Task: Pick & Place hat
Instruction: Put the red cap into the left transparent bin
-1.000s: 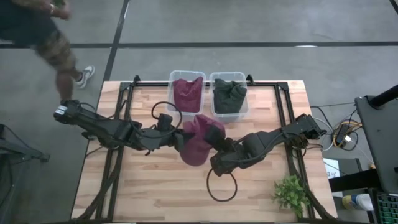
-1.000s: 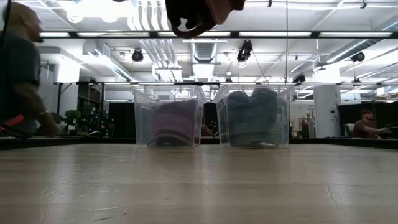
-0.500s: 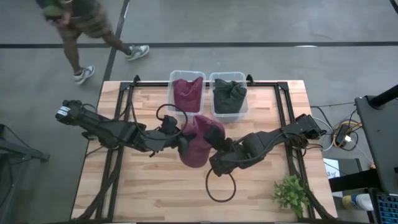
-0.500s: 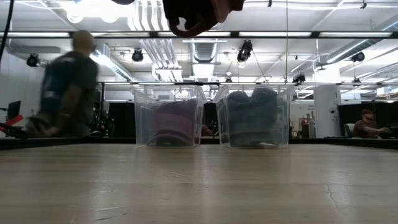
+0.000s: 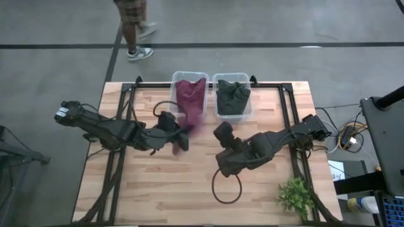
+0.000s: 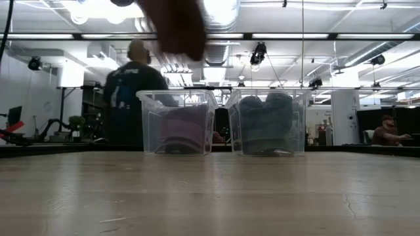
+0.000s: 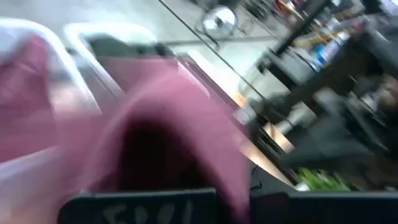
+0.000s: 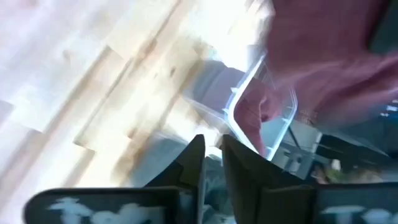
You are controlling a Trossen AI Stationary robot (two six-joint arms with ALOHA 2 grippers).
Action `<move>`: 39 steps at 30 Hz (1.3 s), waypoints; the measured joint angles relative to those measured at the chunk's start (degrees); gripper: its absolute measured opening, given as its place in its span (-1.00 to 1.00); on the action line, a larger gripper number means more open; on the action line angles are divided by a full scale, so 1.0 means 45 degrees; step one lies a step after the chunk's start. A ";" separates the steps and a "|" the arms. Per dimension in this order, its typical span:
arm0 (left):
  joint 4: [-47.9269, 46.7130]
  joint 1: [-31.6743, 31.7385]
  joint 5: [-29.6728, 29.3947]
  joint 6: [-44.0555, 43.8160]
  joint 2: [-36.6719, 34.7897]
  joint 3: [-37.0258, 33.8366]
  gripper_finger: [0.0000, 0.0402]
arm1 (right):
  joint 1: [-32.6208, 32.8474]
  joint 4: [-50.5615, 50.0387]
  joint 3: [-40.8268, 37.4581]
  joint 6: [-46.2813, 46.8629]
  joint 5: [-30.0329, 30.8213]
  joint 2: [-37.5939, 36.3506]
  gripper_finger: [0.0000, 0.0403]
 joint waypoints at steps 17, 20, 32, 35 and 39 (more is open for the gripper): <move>0.2514 0.3497 0.1571 0.4739 -0.1392 -0.0053 -1.00 | -0.0001 -0.2077 -0.0005 0.4558 -0.0047 -0.0970 -0.46; 0.3829 0.4739 0.4004 0.5715 -0.1353 -0.0093 -1.00 | 0.0001 -0.2076 -0.0005 0.4858 -0.0057 -0.1107 -0.46; 1.1112 1.0252 1.1886 0.4223 -0.1079 -0.3840 -1.00 | 0.0101 -0.2072 -0.0396 0.6798 -0.0145 -0.1870 -0.46; 1.3022 1.1350 1.2277 0.3423 -0.1069 -0.5286 -1.00 | 0.0140 -0.2072 -0.0481 0.6982 -0.0144 -0.1939 -0.46; 1.4657 1.2205 1.2593 0.2521 -0.1069 -0.6815 -1.00 | 0.0140 -0.2003 -0.0607 0.6970 -0.0144 -0.1939 -0.46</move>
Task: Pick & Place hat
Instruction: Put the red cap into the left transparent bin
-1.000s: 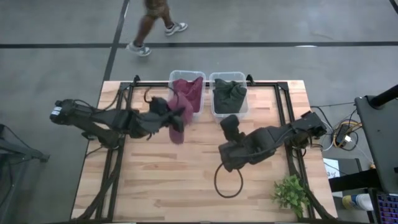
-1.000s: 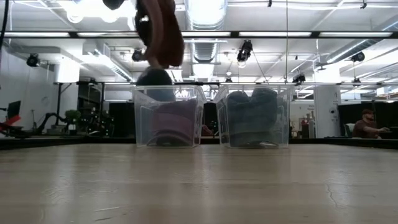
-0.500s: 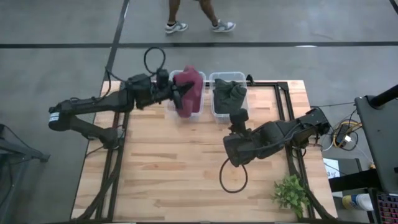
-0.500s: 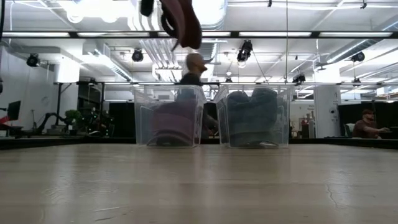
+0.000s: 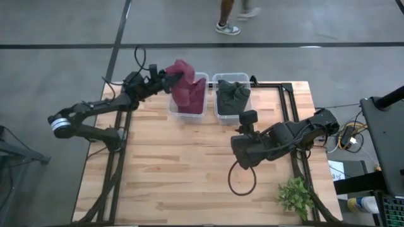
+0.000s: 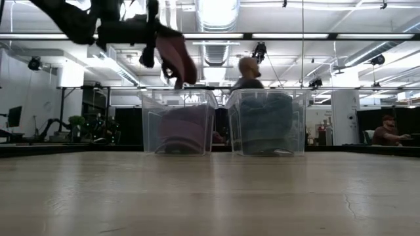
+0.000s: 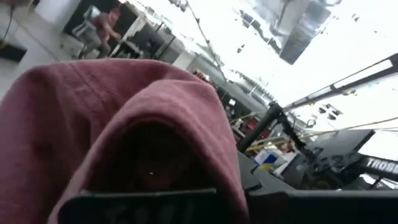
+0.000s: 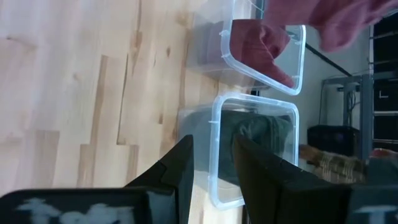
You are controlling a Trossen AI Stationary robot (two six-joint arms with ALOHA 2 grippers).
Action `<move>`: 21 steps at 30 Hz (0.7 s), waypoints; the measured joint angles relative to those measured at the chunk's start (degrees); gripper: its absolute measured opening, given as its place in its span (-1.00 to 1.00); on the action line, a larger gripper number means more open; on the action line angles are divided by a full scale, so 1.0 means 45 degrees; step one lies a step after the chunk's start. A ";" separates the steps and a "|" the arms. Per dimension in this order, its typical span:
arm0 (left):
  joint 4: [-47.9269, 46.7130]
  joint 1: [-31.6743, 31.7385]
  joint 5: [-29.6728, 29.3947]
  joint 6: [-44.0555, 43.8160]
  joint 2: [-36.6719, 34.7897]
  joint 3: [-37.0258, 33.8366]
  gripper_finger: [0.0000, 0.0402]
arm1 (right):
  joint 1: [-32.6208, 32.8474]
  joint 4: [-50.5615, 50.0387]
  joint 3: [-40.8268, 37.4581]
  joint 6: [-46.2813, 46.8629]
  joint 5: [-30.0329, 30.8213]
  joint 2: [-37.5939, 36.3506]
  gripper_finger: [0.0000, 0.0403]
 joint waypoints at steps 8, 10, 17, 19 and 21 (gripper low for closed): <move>0.0857 0.0075 0.0530 0.0282 0.0019 -0.0680 -1.00 | -0.0010 0.0262 -0.0488 0.0244 0.0005 0.0000 -0.46; 0.0867 0.0079 0.0671 0.0662 0.0090 -0.0560 -1.00 | -0.0010 0.0430 -0.0720 0.0409 0.0005 0.0000 -0.46; 0.0900 0.0104 0.1377 0.1038 0.1727 0.0502 -1.00 | -0.0010 0.0480 -0.1360 0.1163 0.0001 0.0005 -0.46; 0.1176 0.0146 0.1623 0.1013 0.2423 0.0970 -1.00 | -0.0007 0.0486 -0.1503 0.1331 0.0005 0.0005 -0.46; 0.1415 0.0263 0.2078 0.0809 0.3012 0.1460 -1.00 | -0.0003 0.0495 -0.1628 0.1409 0.0003 0.0005 -0.46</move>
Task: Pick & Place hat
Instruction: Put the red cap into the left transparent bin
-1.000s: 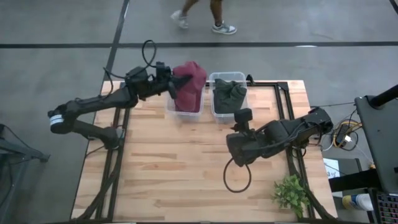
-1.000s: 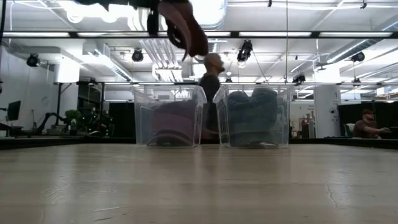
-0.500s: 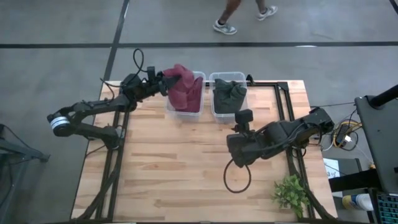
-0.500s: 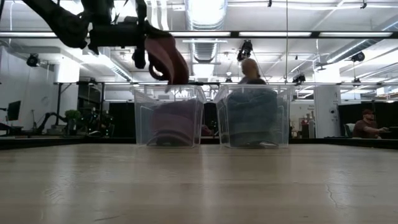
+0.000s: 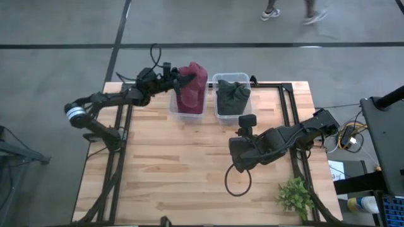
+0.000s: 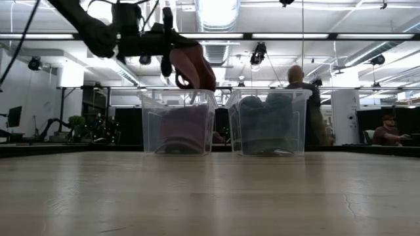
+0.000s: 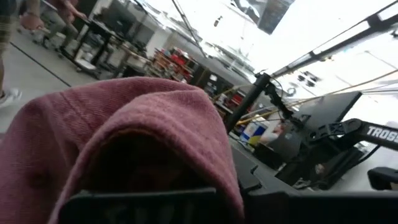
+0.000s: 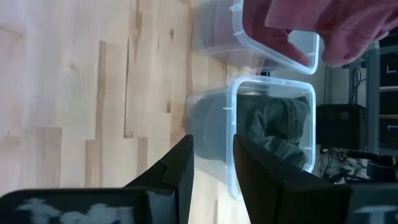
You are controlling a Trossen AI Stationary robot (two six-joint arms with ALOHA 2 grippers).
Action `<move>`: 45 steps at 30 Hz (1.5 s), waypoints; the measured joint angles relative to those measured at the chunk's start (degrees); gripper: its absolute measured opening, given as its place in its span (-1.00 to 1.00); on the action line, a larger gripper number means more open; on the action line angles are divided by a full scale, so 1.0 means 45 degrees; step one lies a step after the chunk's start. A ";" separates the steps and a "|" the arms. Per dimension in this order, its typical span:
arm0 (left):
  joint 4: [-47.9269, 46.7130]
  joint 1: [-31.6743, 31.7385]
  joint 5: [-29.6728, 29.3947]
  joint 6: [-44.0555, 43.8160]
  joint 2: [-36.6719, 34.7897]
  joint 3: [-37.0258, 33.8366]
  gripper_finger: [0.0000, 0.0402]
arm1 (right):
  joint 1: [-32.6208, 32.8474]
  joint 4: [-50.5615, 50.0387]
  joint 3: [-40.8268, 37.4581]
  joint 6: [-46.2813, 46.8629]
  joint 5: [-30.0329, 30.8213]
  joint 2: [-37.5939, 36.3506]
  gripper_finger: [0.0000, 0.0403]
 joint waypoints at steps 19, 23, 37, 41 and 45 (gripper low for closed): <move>0.0059 0.0320 0.1083 -0.1348 0.1279 -0.0360 -1.00 | -0.0006 -0.0019 -0.0251 0.0245 0.0002 0.0005 -0.46; 0.0903 0.0359 0.1002 -0.1696 0.1142 -0.0335 -1.00 | -0.0006 -0.0019 -0.0251 0.0112 0.0006 0.0005 -0.46; 0.2330 0.0276 0.0859 -0.2638 0.0852 -0.0423 -1.00 | -0.0006 0.0006 -0.0251 -0.0018 0.0018 0.0010 -0.46; 0.2466 0.0205 0.0377 -0.2662 0.0873 -0.0986 -1.00 | -0.0006 0.0015 -0.0251 -0.0033 0.0026 0.0010 -0.47; 0.3392 0.0176 0.0121 -0.2862 0.0888 -0.1395 -1.00 | -0.0006 0.0019 -0.0251 -0.0098 0.0093 0.0010 -0.50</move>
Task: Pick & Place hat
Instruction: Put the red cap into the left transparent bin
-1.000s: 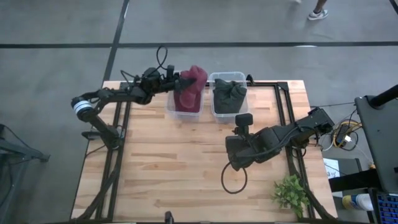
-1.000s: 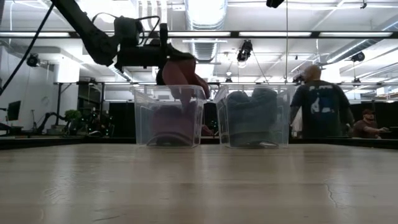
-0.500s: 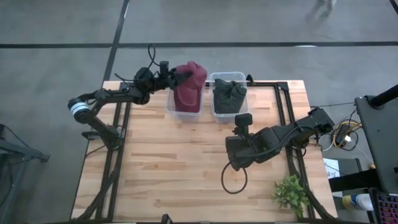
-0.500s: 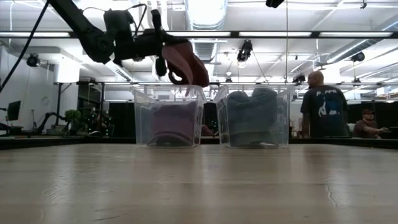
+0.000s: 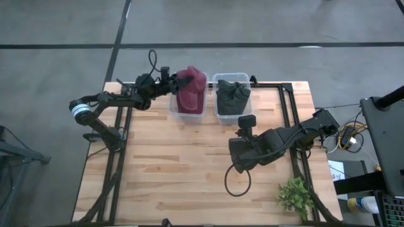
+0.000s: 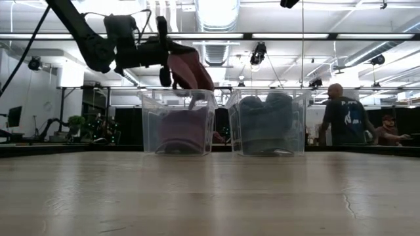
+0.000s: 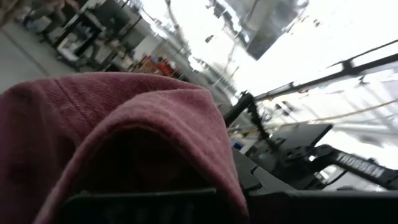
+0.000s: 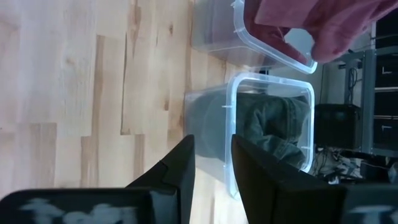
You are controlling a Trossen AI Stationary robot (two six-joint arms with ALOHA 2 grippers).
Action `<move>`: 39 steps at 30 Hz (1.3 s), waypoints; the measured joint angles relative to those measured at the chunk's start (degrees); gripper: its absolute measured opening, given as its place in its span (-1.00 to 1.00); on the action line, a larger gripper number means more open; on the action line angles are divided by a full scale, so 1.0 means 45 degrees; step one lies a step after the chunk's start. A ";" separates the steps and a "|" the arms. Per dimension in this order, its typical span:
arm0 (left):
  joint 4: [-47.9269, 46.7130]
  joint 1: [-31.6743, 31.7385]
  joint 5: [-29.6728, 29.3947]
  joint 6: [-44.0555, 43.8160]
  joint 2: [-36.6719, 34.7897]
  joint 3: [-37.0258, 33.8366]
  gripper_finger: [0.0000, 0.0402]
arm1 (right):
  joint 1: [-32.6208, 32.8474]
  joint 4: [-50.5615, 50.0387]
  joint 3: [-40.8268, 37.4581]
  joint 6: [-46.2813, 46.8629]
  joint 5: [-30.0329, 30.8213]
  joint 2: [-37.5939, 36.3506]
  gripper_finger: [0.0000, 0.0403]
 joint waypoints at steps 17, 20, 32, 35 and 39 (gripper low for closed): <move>-0.0050 -0.0481 -0.0381 0.0528 0.0927 -0.0059 -1.00 | -0.0005 0.0144 0.0000 -0.0265 0.0011 0.0000 -0.66; -0.0008 -0.0481 -0.0427 0.0505 0.1138 -0.0147 -1.00 | -0.0005 0.0156 0.0000 -0.0255 0.0011 0.0000 -0.65; -0.1566 -0.0454 -0.0563 0.1411 0.1064 -0.0805 -1.00 | -0.0005 0.0196 0.0000 -0.0265 0.0006 0.0000 -0.66; -0.2062 -0.0457 -0.0885 0.1470 0.1063 -0.0798 -0.99 | -0.0005 0.0215 0.0000 -0.0265 0.0001 0.0000 -0.64; -0.2162 -0.0457 -0.1061 0.1622 0.1056 -0.0771 -0.91 | -0.0005 0.0223 0.0000 -0.0252 -0.0002 0.0000 -0.61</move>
